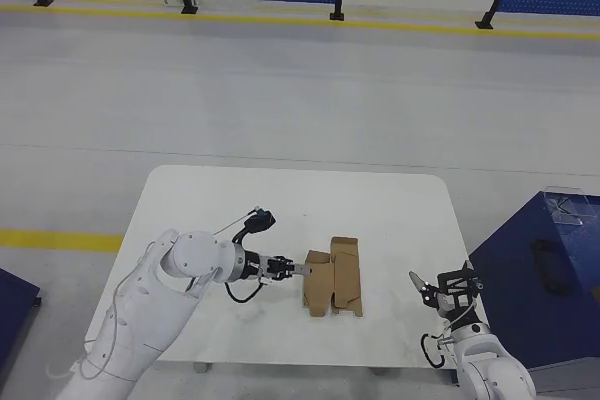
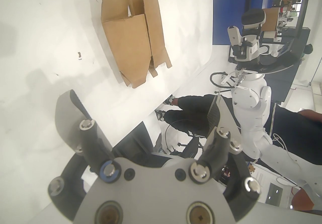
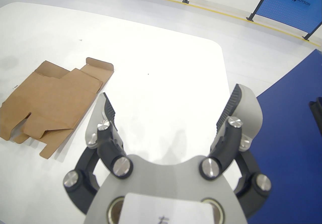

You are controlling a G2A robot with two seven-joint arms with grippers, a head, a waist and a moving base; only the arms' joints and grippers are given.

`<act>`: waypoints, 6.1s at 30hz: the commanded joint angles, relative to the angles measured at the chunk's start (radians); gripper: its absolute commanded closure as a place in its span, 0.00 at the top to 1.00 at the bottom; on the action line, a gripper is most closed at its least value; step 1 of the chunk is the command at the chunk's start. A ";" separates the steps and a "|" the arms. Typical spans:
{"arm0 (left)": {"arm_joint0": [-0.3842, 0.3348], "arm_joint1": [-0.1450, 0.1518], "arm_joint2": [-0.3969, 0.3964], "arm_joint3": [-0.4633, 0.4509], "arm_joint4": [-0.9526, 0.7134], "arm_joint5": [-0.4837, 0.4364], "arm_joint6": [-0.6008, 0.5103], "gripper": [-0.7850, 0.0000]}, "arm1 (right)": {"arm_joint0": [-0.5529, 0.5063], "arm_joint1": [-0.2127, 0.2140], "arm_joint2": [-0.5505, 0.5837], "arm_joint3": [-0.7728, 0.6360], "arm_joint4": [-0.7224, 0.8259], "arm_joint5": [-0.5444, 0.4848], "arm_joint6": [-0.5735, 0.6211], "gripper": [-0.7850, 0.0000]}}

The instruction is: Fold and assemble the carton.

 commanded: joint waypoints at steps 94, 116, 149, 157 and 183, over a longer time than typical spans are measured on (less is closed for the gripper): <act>0.453 0.017 -0.338 -0.324 -0.365 -0.774 0.089 0.00 | 0.057 0.064 0.249 -0.143 1.352 -0.447 0.995 1.00; 0.385 0.019 -0.164 -0.212 -0.511 -0.674 0.058 0.00 | 0.317 0.087 -0.029 0.065 1.730 -0.338 1.311 0.00; 0.418 0.083 -0.396 -0.124 -0.692 -0.695 -0.087 1.00 | 0.264 0.098 0.042 -0.207 1.944 -0.484 1.246 0.00; 0.418 0.083 -0.396 -0.124 -0.692 -0.695 -0.087 1.00 | 0.290 0.100 0.076 -0.386 1.965 -0.502 1.178 0.00; 0.418 0.083 -0.396 -0.124 -0.692 -0.695 -0.087 1.00 | 0.465 0.066 -0.542 -0.124 3.490 0.887 0.933 0.00</act>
